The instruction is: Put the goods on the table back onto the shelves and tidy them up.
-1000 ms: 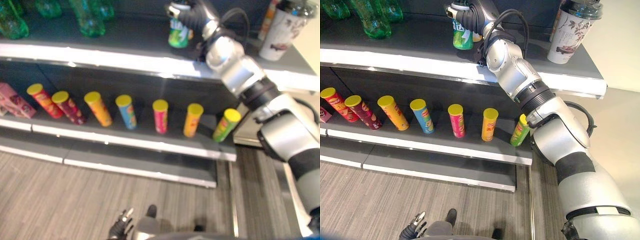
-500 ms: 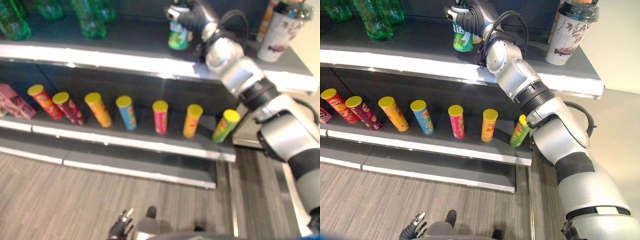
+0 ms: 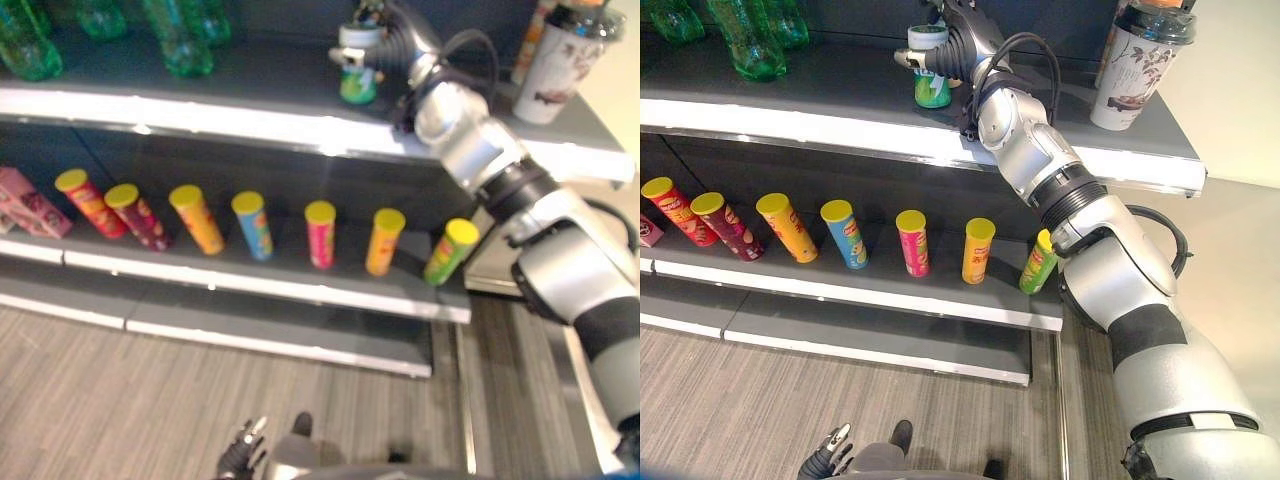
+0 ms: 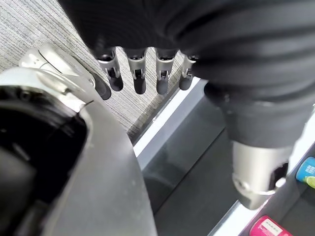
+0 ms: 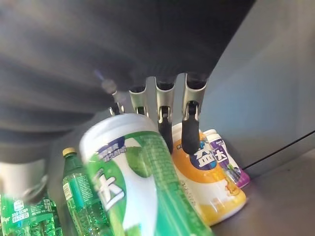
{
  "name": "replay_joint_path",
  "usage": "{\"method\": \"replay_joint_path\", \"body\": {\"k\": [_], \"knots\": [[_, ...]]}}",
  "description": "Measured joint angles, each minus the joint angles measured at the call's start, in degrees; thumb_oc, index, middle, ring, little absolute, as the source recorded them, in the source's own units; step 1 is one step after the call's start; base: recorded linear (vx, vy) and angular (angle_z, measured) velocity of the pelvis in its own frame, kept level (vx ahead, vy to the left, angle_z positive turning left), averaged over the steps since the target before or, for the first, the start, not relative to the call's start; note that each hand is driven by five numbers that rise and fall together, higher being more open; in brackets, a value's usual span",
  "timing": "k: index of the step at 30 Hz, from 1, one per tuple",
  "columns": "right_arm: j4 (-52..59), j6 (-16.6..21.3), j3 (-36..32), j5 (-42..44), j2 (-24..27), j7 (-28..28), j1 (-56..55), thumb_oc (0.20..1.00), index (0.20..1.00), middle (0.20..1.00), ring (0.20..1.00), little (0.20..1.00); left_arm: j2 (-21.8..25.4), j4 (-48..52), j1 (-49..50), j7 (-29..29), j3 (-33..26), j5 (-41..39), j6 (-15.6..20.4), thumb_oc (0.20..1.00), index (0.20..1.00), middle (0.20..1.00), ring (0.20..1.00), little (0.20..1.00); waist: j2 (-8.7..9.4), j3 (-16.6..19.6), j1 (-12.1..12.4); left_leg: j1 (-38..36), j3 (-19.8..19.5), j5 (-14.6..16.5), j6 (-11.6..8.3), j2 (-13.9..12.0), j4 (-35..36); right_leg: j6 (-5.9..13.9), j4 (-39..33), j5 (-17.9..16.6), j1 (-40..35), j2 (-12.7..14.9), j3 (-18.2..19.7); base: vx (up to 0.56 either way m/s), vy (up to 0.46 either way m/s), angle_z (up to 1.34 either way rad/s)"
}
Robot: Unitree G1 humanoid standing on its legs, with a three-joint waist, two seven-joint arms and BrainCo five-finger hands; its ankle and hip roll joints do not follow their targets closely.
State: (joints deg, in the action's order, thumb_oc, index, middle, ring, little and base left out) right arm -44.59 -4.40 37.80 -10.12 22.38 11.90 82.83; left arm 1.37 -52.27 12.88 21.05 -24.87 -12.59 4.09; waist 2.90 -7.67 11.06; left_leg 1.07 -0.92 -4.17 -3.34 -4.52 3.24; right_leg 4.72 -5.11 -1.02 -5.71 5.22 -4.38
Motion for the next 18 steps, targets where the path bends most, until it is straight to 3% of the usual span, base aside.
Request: {"method": "replay_joint_path", "body": {"k": [18], "knots": [[1.3,0.0,-0.3,-0.6,0.7,0.5,0.0,1.000,1.000,1.000,1.000,1.000,0.2,0.0,-0.1,0.0,0.0,0.0,0.1,1.000,1.000,1.000,1.000,1.000,-0.03,0.0,-1.1,-0.1,0.1,0.0,0.00,0.0,0.1,-0.01,0.0,0.0,0.0,0.0,0.3,0.00,0.000,0.00]]}}
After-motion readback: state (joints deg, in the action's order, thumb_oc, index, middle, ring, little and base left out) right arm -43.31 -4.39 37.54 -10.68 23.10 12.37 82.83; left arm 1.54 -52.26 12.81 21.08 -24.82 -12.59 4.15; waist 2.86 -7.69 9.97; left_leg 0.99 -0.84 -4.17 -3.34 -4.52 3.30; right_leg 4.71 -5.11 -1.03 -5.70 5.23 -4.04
